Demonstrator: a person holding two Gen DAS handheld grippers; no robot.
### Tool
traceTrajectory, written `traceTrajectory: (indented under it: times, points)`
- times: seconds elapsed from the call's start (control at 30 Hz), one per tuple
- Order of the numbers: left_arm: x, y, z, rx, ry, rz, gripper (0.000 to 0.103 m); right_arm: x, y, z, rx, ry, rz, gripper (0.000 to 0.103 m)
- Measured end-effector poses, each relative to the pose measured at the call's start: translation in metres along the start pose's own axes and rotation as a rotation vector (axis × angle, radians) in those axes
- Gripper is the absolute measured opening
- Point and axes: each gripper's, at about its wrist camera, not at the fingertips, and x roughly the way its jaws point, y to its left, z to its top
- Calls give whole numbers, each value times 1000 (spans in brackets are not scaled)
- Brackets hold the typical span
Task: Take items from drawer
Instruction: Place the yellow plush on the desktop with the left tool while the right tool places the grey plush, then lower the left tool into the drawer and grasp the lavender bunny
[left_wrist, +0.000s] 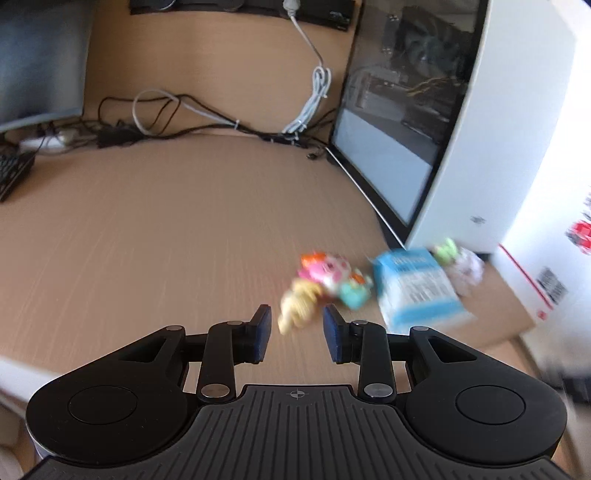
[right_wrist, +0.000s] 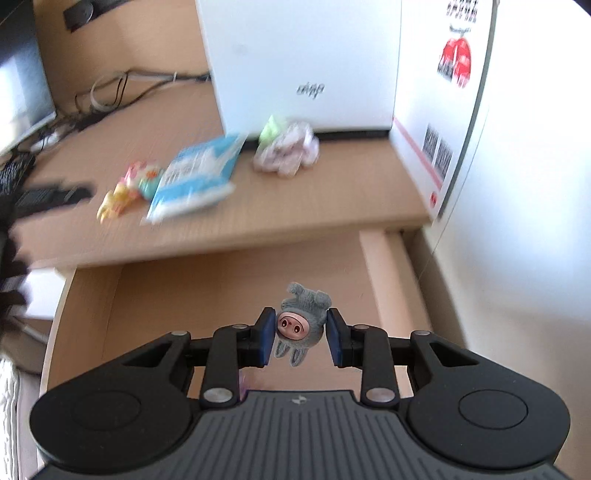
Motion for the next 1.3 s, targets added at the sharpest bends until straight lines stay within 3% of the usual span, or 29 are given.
traceTrajectory:
  times: [0.1,0.2,0.23,0.27,0.3,0.37,0.53,0.63,0.7,0.83,0.87,1.0,1.23,1.3]
  points:
    - [-18,-5,-18,16,38,-44,34,3,-5,33,7,-91,-23,29]
    - [-21,-17,-35,73,132,-118,34,12,-8,73,-3,-244,-58,30]
    - [-20,-23,-42,100,163,-135,34,17,-7,82,-21,-271,-73,41]
    - [-18,-30,-48,133,191,-153,34,23,-6,89,-35,-267,-104,68]
    - [-17,-37,-53,162,212,-171,34,28,-5,93,-38,-257,-128,77]
    - [-13,-47,-64,218,263,-206,34,27,-9,89,-10,-235,-92,80]
    - [8,-63,-88,291,385,-220,34,12,-13,39,10,-166,-30,90]
    - [17,-71,-99,321,416,-245,34,-9,-14,4,11,-168,3,103]
    - [23,-82,-104,359,430,-287,34,-26,-15,-19,28,-201,24,103]
    - [35,-107,-117,434,467,-356,34,-59,-15,-69,104,-359,7,103]
    - [38,-111,-120,449,474,-366,34,-62,-15,-76,101,-341,-4,103]
    - [48,-130,-131,496,494,-419,34,-65,-14,-102,60,-135,12,103]
    - [65,-167,-148,672,529,-641,34,-85,-14,-150,40,-62,-53,103]
    - [70,-180,-151,709,556,-673,34,-88,-15,-158,45,-49,-85,103]
